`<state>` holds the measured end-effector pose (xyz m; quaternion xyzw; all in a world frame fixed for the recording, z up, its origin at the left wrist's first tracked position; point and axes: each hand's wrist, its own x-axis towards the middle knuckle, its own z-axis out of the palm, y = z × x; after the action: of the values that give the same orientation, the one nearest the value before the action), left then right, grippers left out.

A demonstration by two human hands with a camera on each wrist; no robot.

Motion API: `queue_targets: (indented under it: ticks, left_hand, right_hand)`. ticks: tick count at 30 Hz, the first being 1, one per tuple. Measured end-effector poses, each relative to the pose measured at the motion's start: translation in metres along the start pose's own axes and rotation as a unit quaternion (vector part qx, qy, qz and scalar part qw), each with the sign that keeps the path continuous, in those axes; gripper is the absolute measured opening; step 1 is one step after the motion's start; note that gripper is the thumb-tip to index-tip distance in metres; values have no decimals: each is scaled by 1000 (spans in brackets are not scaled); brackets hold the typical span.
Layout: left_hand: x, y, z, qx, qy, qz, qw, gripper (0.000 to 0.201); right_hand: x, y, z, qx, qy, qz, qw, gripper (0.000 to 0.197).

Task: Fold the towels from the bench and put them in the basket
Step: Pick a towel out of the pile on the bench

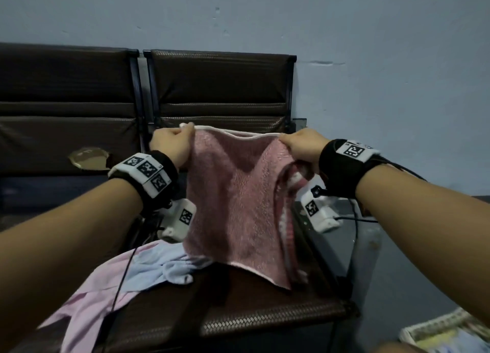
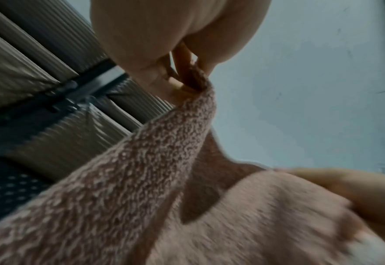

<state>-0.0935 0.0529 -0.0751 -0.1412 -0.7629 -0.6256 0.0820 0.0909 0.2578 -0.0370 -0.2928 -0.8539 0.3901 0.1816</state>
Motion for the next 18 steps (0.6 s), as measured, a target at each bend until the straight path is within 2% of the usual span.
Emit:
queue_targets:
  ticks: [2,4,6,9,10,12,14,15,16,17,18]
  left_hand:
    - [-17,11,13,-42,-36,7,998,50]
    - [-39,21,26,-93,-106,18,990,50]
    - [-63,28,38,-130,-182,44,974,47]
    - [-89,33,46,-89,-249,103,959,31]
    - [-93,34,46,-78,-269,104,954,26]
    - [-92,35,42,-122,-314,44,941,26]
    - [-85,33,38,-158,-283,-1,946,23]
    - [-79,31,37,-140,-243,10,960,21]
    - [-72,28,36,-117,-215,22,969,26]
    - [-66,26,35,-105,-212,18,971,41]
    - [-62,25,34,-110,-241,-2,964,56]
  right_hand:
    - [0,-4,6,52,-9,26,998,35]
    - [-2,-10,16,118,-12,34,992,28]
    - [-8,-19,26,230,-34,45,971,24]
    - [-16,-26,34,340,-77,41,936,29]
    - [-18,-26,35,340,-89,33,936,28]
    - [-19,-23,33,269,-96,26,958,24]
    - [-18,-18,30,184,-92,25,978,23]
    - [-16,-15,28,157,-97,27,982,25]
    - [-16,-14,26,146,-112,29,982,29]
    - [-16,-13,25,143,-135,26,980,31]
    - [-15,-13,24,138,-155,14,978,31]
